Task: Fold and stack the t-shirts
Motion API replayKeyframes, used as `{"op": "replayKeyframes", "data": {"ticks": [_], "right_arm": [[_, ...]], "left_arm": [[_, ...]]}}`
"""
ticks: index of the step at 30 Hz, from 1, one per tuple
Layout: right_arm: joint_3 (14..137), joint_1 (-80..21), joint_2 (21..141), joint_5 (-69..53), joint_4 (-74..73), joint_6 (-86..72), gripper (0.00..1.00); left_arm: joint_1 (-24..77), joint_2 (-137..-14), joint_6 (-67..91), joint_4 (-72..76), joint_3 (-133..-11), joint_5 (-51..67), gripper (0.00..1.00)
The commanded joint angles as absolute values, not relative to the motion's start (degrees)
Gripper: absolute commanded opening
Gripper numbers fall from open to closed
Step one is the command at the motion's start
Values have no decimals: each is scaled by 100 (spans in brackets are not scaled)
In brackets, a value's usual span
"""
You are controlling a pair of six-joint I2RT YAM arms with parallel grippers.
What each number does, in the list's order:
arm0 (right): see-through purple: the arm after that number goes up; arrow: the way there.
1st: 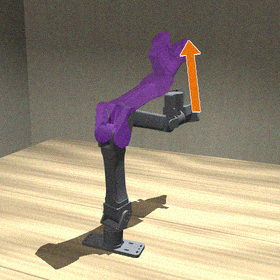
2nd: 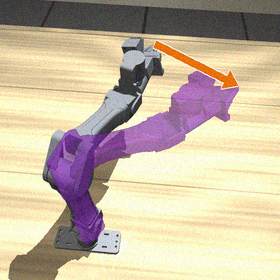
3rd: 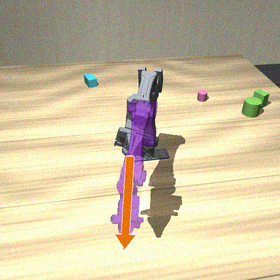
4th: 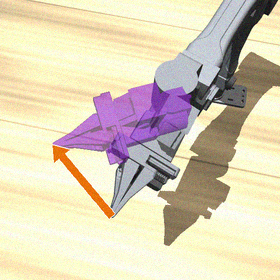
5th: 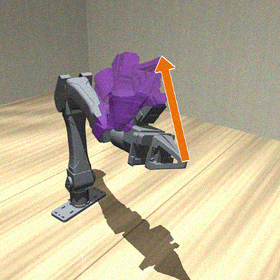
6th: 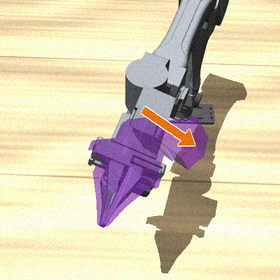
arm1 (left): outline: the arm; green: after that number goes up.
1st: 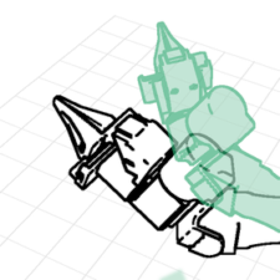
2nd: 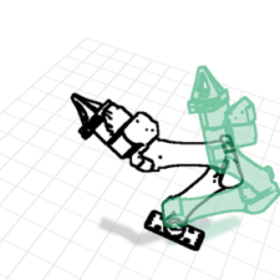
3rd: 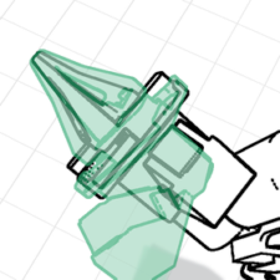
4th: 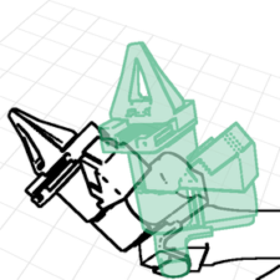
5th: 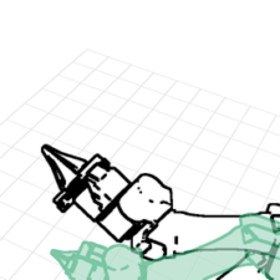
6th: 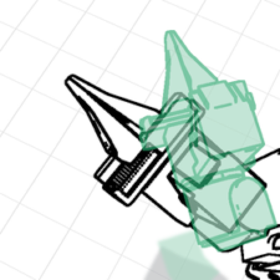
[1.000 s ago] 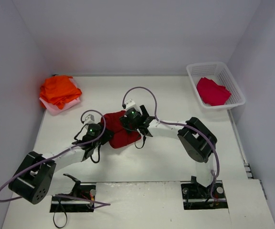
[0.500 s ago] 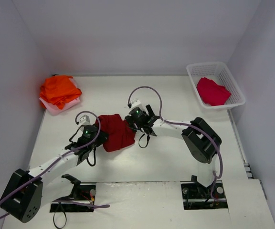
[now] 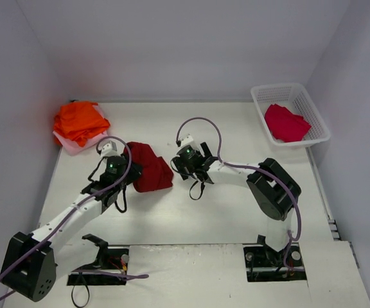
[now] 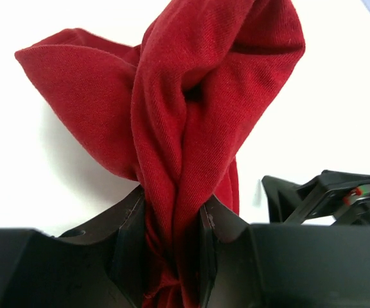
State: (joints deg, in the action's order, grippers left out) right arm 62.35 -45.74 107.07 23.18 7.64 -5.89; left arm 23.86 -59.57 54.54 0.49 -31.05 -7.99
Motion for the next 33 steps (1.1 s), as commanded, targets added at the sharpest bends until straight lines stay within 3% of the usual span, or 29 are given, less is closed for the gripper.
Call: {"op": "replayKeyframes", "data": {"ticks": [1,17,33], "right_arm": [[6214,-4553,10275,2523,852,-659,100],[5994,-4544,10239,2487,861,-826,100],[5731,-4544,9827,2549,905,-896,100]], "left_arm": [[2242,-5898,5195,229,-3603,-844,0],[1591,-5800,4984,193,-4025,-361,0],[1257,-6837,4597,448,-5792,474,0]]}}
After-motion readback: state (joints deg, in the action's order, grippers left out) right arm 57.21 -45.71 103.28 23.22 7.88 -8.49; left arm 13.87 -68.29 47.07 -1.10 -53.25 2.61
